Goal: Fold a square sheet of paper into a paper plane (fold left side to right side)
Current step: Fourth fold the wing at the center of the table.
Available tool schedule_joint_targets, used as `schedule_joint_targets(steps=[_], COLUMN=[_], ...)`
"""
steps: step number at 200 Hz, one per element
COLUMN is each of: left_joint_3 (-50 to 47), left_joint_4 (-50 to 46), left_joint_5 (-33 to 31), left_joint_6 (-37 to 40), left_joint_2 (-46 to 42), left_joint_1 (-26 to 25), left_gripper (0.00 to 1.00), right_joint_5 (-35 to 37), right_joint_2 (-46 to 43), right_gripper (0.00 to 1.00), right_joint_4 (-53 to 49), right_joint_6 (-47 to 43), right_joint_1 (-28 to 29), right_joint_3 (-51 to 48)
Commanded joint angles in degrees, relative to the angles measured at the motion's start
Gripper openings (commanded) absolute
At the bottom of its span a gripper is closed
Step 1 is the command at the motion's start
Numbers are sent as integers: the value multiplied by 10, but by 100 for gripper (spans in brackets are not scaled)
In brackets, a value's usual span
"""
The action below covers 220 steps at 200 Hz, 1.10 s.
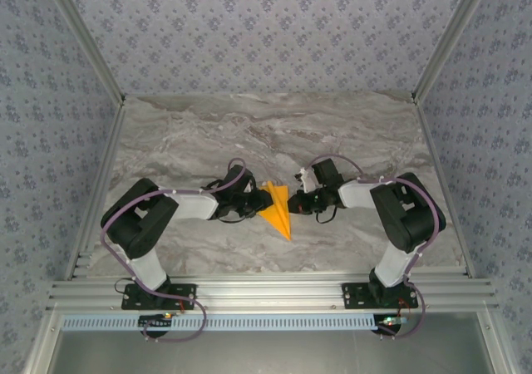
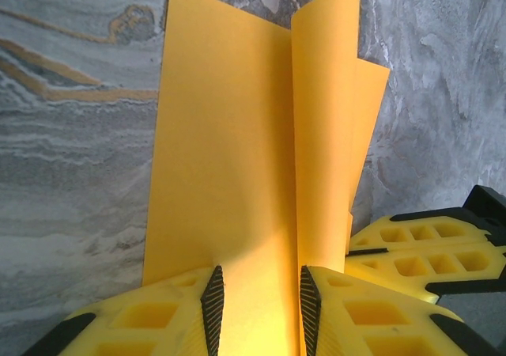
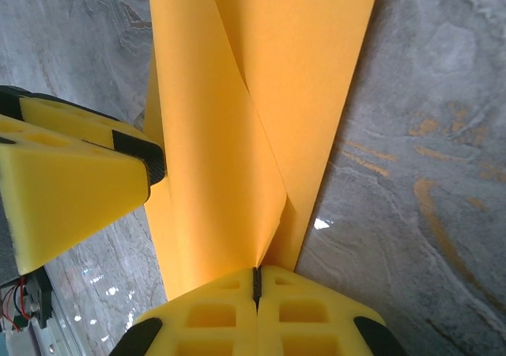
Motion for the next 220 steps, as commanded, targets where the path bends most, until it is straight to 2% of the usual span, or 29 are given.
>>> schedule_joint_targets(steps=[1, 43, 73, 126, 220], left_joint_3=[17, 50, 81, 125, 95], left_joint_4=[-36, -38, -15, -5, -45], left_joint_5=[-6, 23, 62, 78, 27], left_joint_6=[28, 46, 40, 35, 42], left_joint_2=[-19, -40, -4, 62, 74], left_joint_1=[-4, -4, -8, -12, -11], left_gripper=[33, 29, 23, 20, 19], right_joint_5=[37, 53, 57, 63, 79], right_joint_2=[27, 34, 33, 31, 30], right_gripper=[0, 0, 0, 0, 0], right_joint_4=[-45, -64, -70, -78, -94], right_joint_6=[-22, -25, -28, -32, -41], right_joint_1=[5, 10, 14, 18, 21], right_joint_3=[9, 13, 11, 13, 17])
